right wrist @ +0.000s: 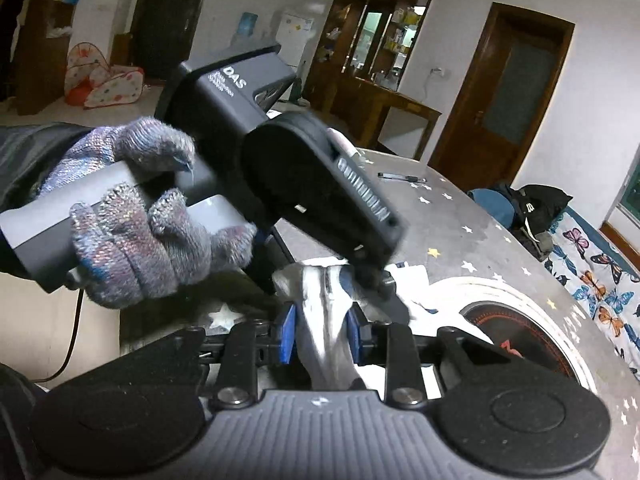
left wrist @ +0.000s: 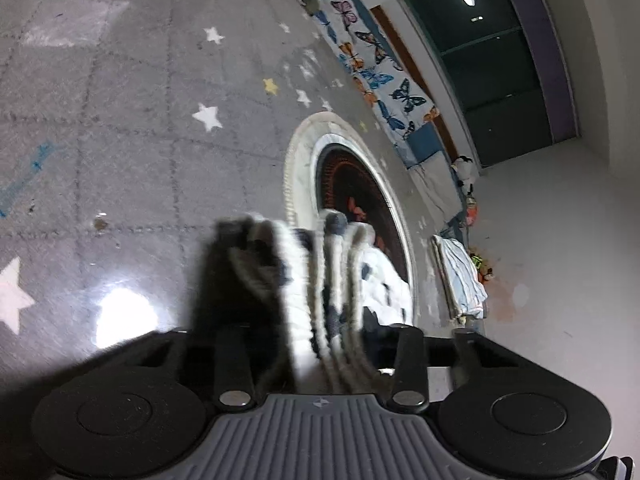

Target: Fold clothes

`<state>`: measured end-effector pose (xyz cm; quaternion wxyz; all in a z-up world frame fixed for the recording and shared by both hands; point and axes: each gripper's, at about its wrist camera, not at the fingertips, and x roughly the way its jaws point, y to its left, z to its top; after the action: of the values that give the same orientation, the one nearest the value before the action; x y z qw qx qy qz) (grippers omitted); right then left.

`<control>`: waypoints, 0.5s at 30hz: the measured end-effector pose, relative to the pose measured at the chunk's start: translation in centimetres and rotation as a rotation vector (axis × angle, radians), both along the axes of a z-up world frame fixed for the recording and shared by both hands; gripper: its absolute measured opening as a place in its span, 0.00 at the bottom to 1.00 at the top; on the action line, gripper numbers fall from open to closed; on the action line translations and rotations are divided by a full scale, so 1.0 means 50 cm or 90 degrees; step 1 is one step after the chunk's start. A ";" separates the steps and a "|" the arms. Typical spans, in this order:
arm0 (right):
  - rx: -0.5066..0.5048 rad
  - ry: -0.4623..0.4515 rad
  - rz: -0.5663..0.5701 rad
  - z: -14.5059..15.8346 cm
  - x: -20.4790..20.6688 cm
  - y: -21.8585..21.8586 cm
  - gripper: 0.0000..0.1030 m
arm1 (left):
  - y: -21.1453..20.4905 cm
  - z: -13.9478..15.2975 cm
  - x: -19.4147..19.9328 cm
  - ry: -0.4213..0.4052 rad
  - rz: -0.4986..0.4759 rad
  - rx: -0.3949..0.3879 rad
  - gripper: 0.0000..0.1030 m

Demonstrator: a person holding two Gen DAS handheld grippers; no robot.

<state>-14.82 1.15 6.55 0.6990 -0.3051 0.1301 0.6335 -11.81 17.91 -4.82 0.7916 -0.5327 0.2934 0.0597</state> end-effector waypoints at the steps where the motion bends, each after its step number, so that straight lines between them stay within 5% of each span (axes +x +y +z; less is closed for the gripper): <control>1: 0.001 0.008 -0.001 0.002 0.005 -0.002 0.25 | 0.002 -0.003 -0.001 0.004 0.001 0.001 0.35; 8: 0.015 0.097 -0.060 0.032 0.091 -0.049 0.27 | -0.002 0.001 0.000 0.004 -0.005 0.030 0.34; 15: 0.029 0.181 -0.257 0.019 0.219 -0.156 0.30 | -0.002 0.004 0.003 0.009 -0.008 0.042 0.34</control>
<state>-3.86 -6.63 7.49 0.7931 -0.1648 0.2708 0.5201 -11.66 17.81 -4.62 0.8070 -0.5040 0.3002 0.0685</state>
